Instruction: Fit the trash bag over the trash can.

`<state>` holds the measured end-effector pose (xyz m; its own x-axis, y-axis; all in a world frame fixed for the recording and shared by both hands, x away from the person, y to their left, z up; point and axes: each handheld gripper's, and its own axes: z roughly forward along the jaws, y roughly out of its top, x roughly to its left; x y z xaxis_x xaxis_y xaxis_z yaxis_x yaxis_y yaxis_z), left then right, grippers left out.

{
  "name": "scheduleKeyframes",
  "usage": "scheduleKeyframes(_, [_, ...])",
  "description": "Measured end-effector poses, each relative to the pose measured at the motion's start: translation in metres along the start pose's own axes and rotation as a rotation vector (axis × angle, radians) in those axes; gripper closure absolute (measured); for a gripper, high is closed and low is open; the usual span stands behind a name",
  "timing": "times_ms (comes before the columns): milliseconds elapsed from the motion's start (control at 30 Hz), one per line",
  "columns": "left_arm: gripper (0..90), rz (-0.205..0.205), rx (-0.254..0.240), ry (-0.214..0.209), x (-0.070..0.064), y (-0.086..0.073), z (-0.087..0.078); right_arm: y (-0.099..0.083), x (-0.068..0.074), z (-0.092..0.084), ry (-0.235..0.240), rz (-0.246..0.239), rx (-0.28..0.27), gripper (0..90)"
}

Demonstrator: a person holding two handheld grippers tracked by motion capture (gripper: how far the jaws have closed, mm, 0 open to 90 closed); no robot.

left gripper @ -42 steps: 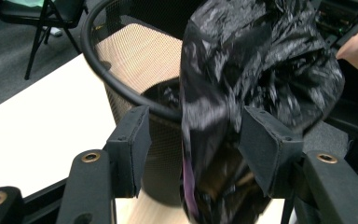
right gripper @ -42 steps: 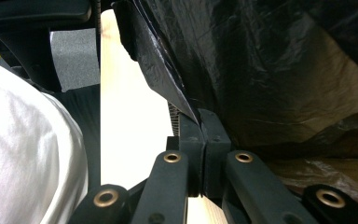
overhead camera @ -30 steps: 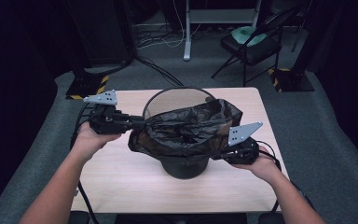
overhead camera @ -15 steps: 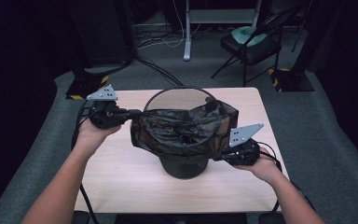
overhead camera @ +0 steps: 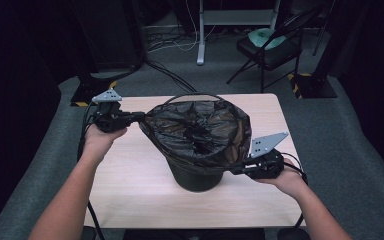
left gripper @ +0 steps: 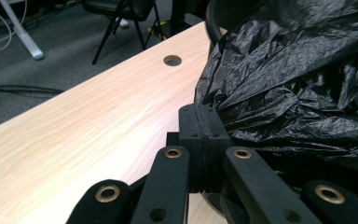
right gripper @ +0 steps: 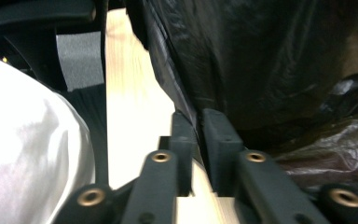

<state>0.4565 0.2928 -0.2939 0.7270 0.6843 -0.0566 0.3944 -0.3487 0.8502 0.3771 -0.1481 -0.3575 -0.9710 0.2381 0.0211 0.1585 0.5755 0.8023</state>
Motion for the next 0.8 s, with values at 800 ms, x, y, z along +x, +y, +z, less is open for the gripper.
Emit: scheduleKeyframes(800, [89.1, -0.014, -0.029, -0.047, 0.012, 0.002, -0.003, 0.077, -0.066, -0.062, -0.234, 0.116, -0.101, 58.9])
